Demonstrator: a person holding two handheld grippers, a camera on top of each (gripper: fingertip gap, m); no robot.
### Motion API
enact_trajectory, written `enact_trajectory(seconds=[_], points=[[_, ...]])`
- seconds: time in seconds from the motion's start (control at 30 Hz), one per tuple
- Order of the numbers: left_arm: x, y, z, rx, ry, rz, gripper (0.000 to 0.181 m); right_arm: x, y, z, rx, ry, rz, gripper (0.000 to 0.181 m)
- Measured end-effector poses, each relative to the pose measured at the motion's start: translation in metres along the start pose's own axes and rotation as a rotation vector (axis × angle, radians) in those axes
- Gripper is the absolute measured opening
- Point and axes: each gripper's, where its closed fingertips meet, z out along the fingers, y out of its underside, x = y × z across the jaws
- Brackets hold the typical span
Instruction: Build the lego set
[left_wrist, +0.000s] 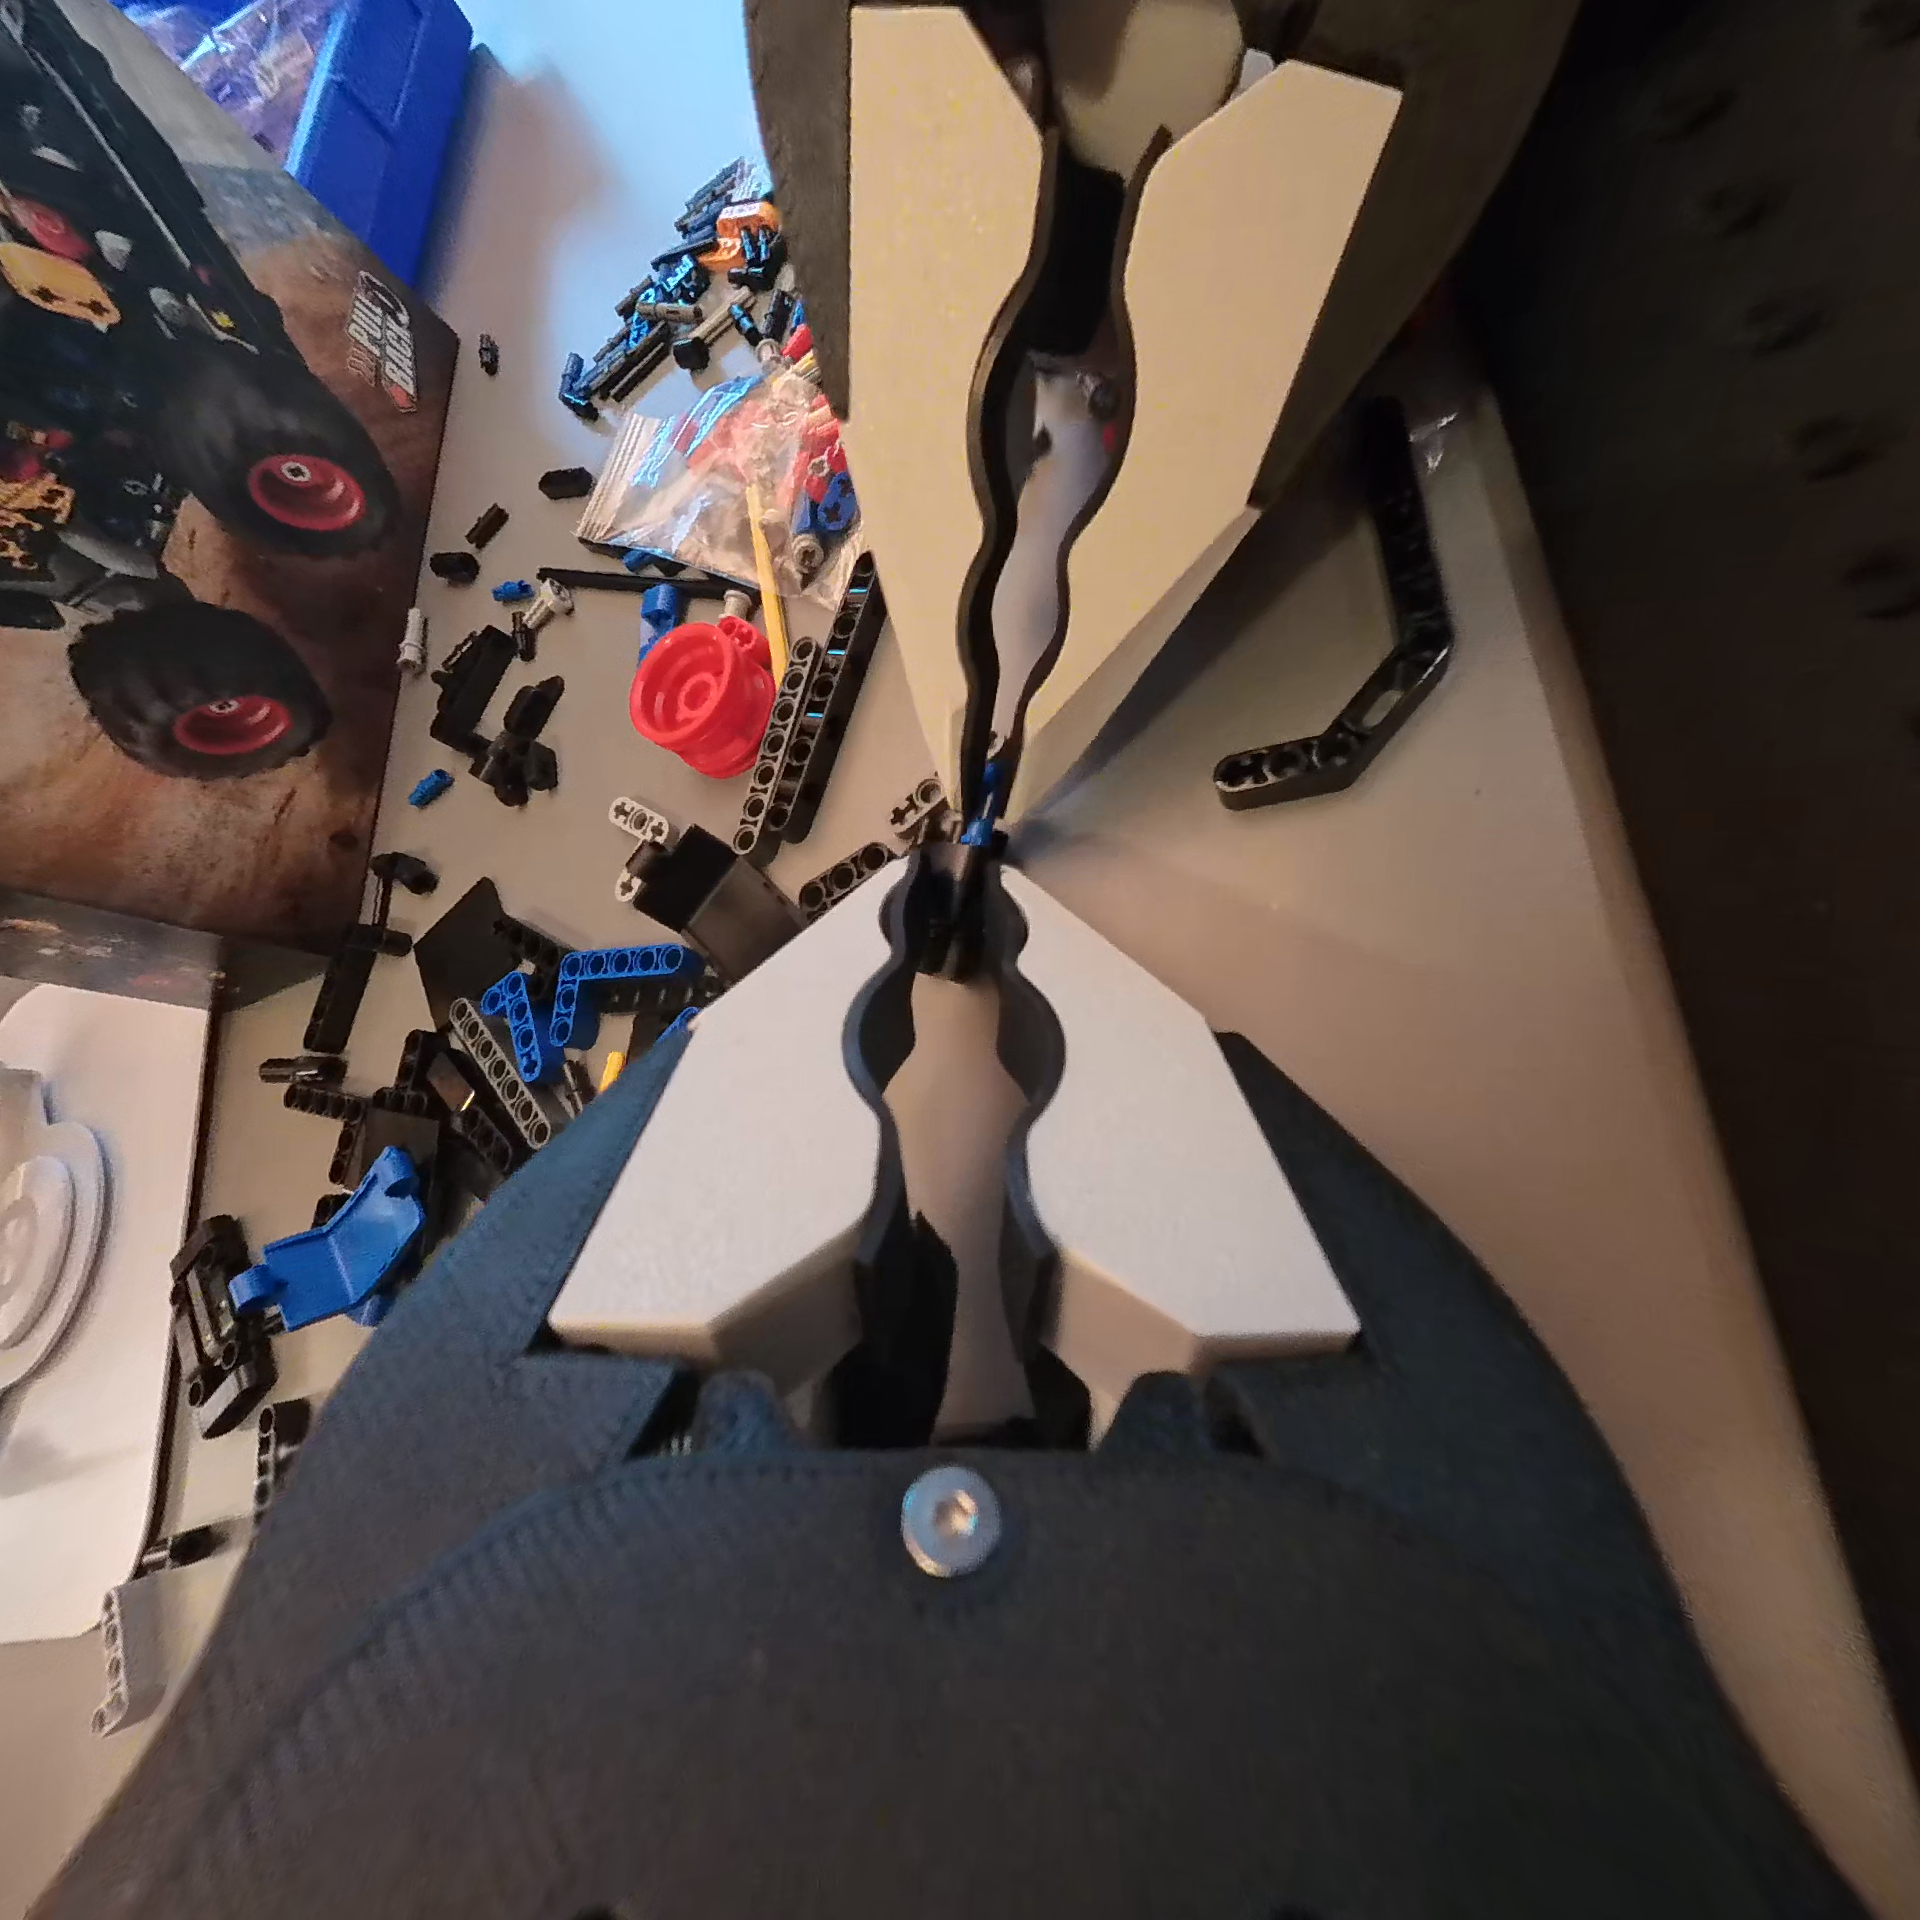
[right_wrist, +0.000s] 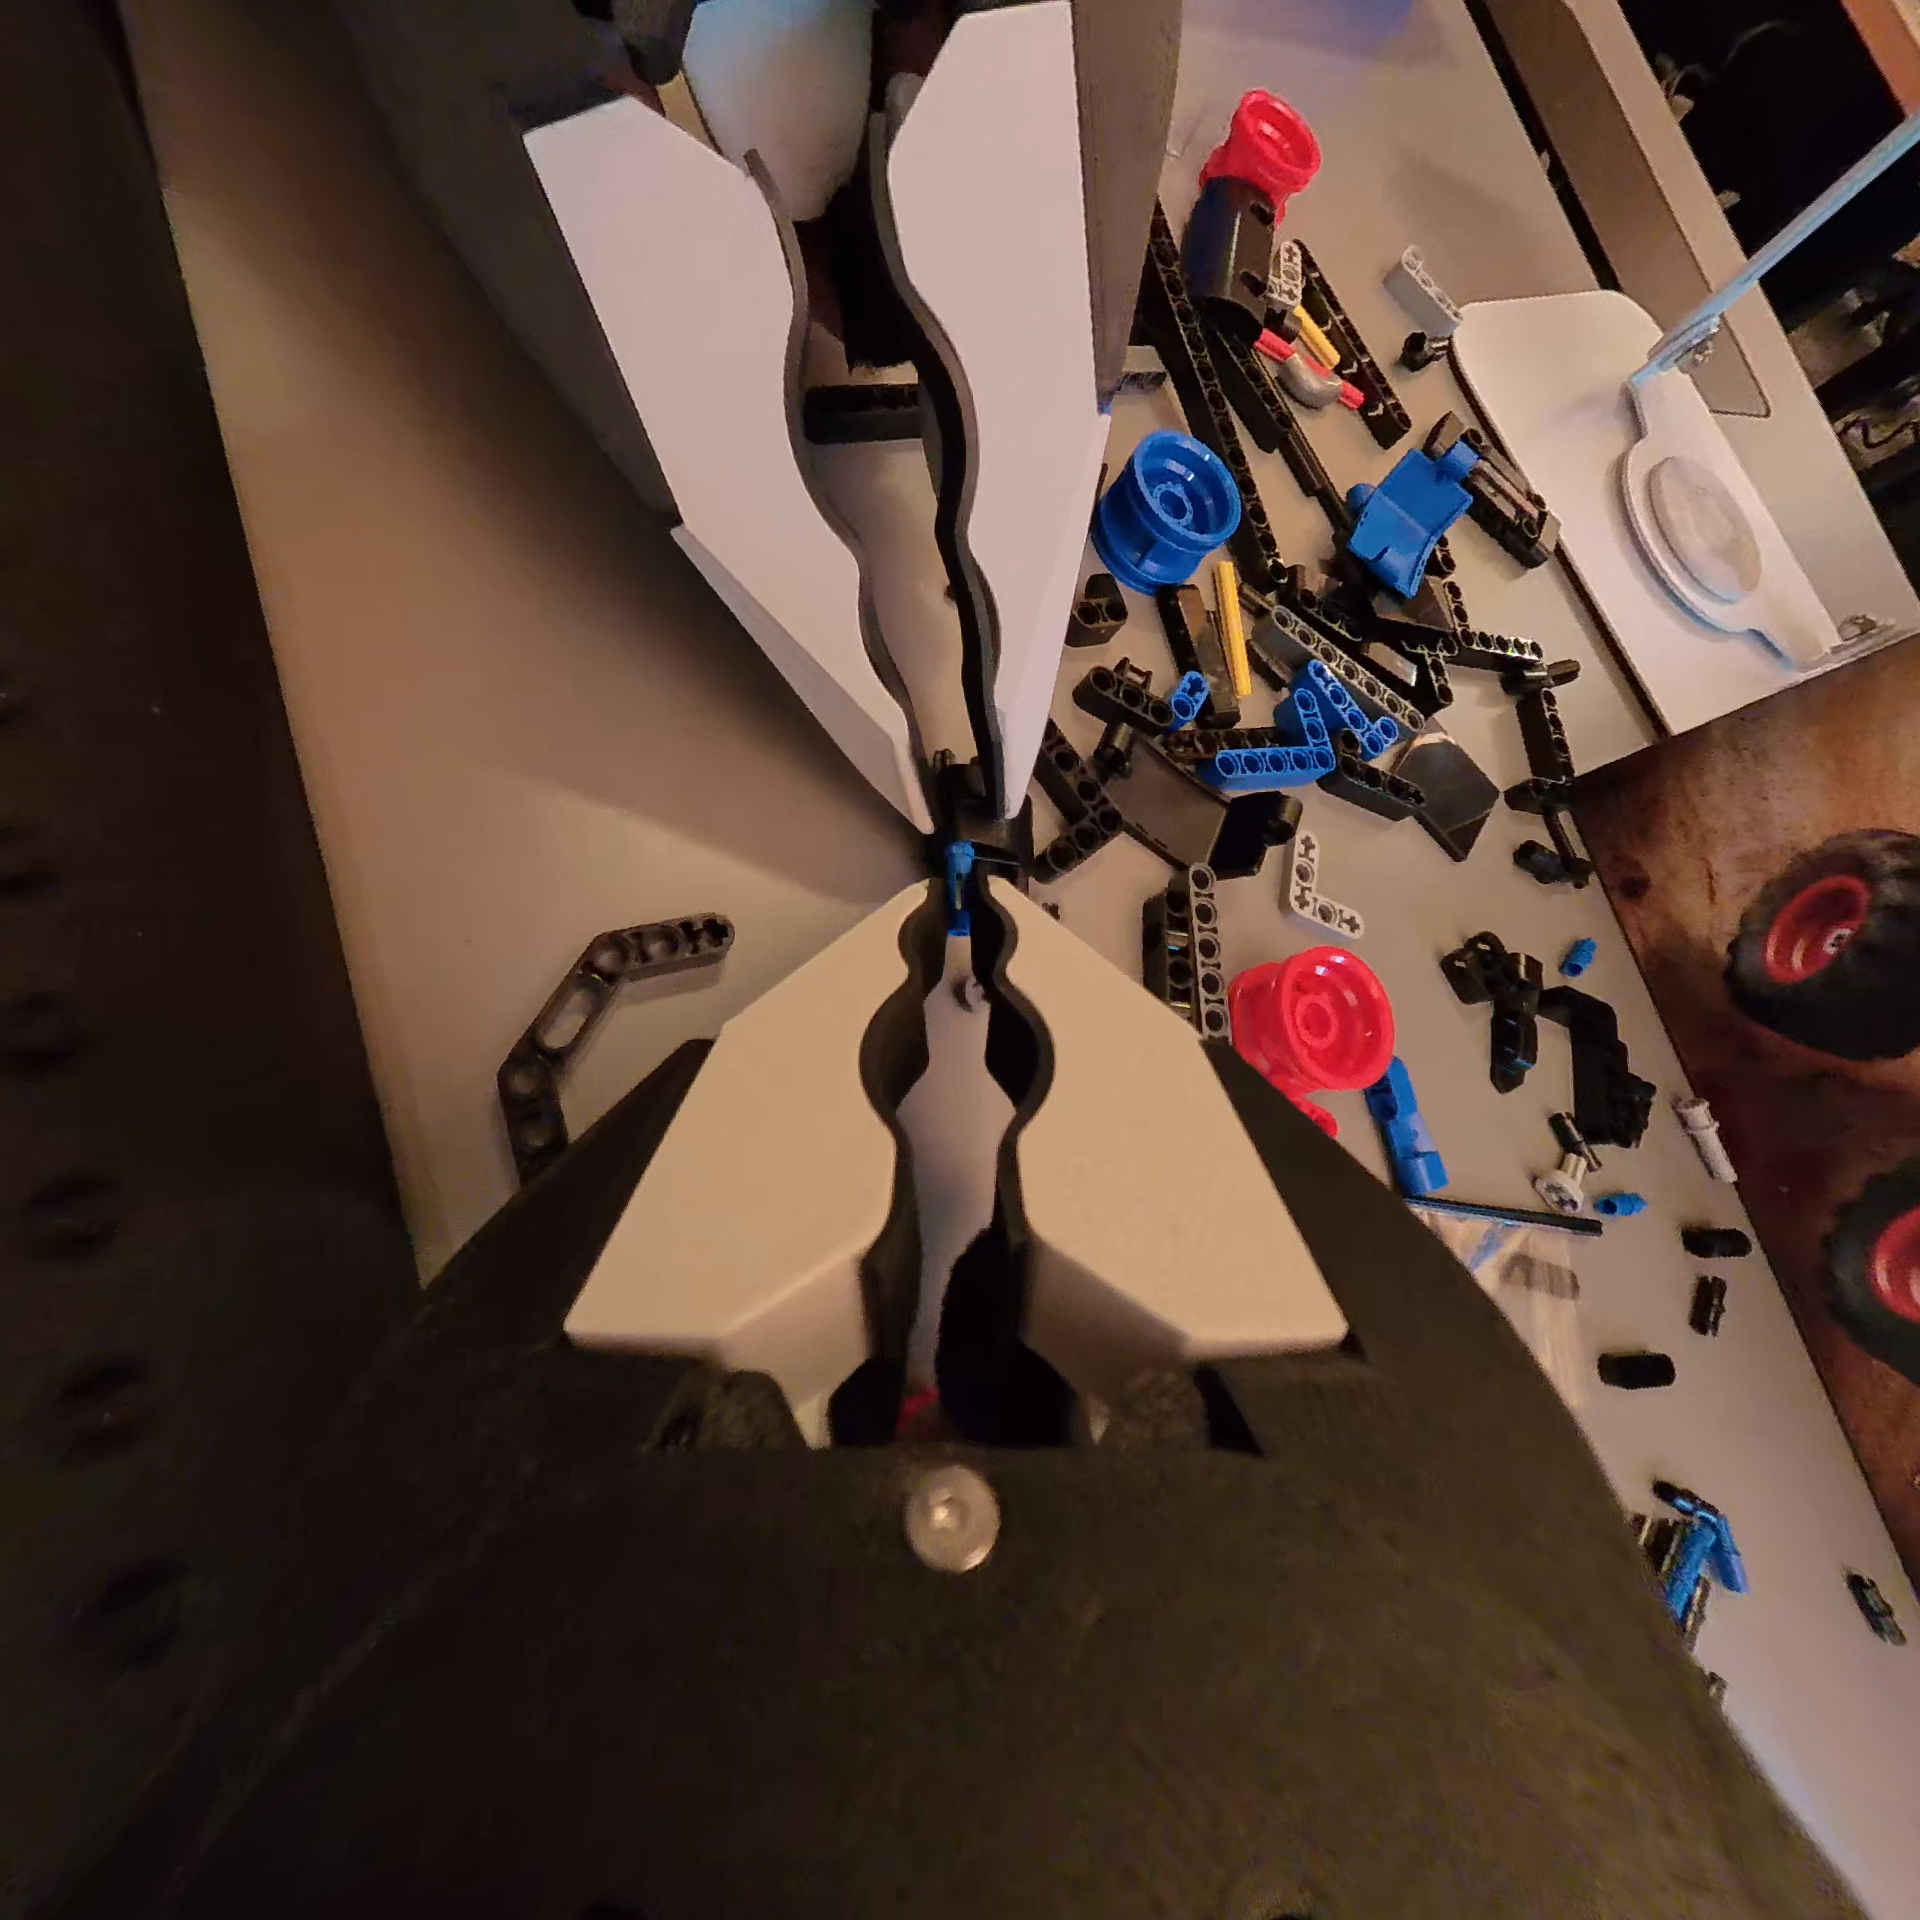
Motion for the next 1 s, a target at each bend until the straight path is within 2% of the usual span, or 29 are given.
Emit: enact_trajectory(seconds=[0.4,0.5,0.7,0.93,1.0], points=[[-0.002,0.002,-0.001,-0.029,-0.006,-0.006,0.008,0.002,-0.003,0.003,-0.003,-0.009,0.0,0.002],[-0.002,0.002,-0.003,-0.049,-0.025,-0.048,0.008,0.003,0.001,-0.006,-0.031,0.034,-0.033,0.01],[0.009,0.006,-0.01,-0.105,0.008,-0.132,0.027,0.021,0.032,-0.047,-0.088,0.127,0.027,0.008],[-0.005,0.01,-0.021,-0.089,0.03,-0.208,0.04,0.061,0.083,-0.106,-0.213,0.248,0.117,0.007],[0.002,0.021,-0.019,-0.149,0.076,-0.217,0.039,0.07,0.09,-0.118,-0.208,0.258,0.175,0.006]])
